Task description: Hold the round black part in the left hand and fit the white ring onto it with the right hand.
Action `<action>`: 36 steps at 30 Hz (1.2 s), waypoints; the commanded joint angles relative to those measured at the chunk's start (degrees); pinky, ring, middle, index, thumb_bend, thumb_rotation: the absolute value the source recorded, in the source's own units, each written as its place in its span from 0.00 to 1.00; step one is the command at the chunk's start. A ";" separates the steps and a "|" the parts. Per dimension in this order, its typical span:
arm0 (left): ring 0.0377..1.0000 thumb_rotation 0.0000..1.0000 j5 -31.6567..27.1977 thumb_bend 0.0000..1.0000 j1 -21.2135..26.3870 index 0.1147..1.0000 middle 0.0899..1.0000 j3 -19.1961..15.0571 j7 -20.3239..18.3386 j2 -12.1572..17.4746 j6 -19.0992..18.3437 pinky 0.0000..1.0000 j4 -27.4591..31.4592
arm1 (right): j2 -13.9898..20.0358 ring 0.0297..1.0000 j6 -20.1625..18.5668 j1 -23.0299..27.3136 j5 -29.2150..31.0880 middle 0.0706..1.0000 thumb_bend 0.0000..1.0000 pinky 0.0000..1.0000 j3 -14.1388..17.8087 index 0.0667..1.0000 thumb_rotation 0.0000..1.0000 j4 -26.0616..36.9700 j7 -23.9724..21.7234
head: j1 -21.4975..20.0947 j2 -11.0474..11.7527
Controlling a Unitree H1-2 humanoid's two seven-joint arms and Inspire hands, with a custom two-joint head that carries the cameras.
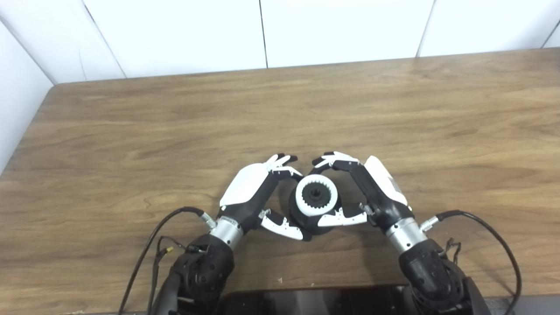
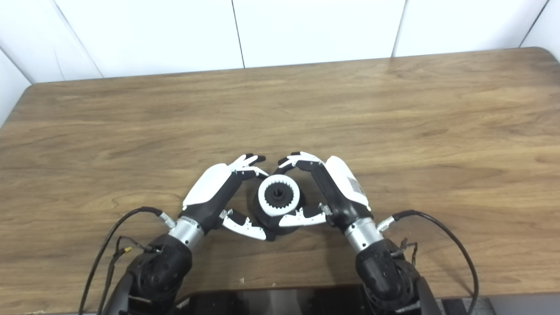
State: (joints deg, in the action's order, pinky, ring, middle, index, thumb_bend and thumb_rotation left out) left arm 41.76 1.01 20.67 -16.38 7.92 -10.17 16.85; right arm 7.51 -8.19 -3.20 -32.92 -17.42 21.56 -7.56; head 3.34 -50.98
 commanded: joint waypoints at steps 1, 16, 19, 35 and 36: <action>0.98 0.24 -0.07 0.90 1.98 0.53 0.93 -0.38 0.69 0.20 0.78 0.95 2.02 | 1.19 0.88 -1.79 1.00 -2.37 0.77 0.52 0.78 0.11 0.45 0.15 0.87 -1.80 | 0.06 -0.02; 0.98 0.24 -0.09 0.90 2.18 0.53 0.93 -0.56 1.07 0.08 1.14 0.94 1.46 | 5.47 0.96 -5.91 3.24 -5.65 0.97 1.00 0.86 -3.39 0.99 0.62 4.00 -11.97 | -0.48 -0.11; 0.98 0.23 -0.42 0.91 2.19 0.53 0.93 -0.67 1.79 -0.04 1.91 0.93 0.83 | 5.81 0.97 -5.99 3.51 -5.51 0.98 1.00 0.88 -3.58 1.00 0.63 3.83 -12.54 | -0.64 0.20; 0.98 0.22 -0.27 0.90 2.30 0.53 0.93 -0.48 1.86 0.05 1.77 0.93 0.71 | 7.32 1.00 -6.76 4.28 -0.21 1.00 1.00 0.88 0.16 1.00 0.65 4.66 -14.01 | -0.68 0.42; 0.98 0.23 -0.24 0.90 2.34 0.53 0.93 -0.49 1.73 0.08 1.59 0.93 0.76 | 6.93 0.98 -6.41 4.11 0.42 1.00 1.00 0.86 0.79 1.00 0.65 4.54 -13.23 | -0.69 0.41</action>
State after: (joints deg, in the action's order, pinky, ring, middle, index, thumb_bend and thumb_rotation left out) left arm 41.83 1.20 20.14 -15.65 8.13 -10.14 16.68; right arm 14.59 -14.68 0.19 -32.95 -18.10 25.48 -22.24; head 2.64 -50.54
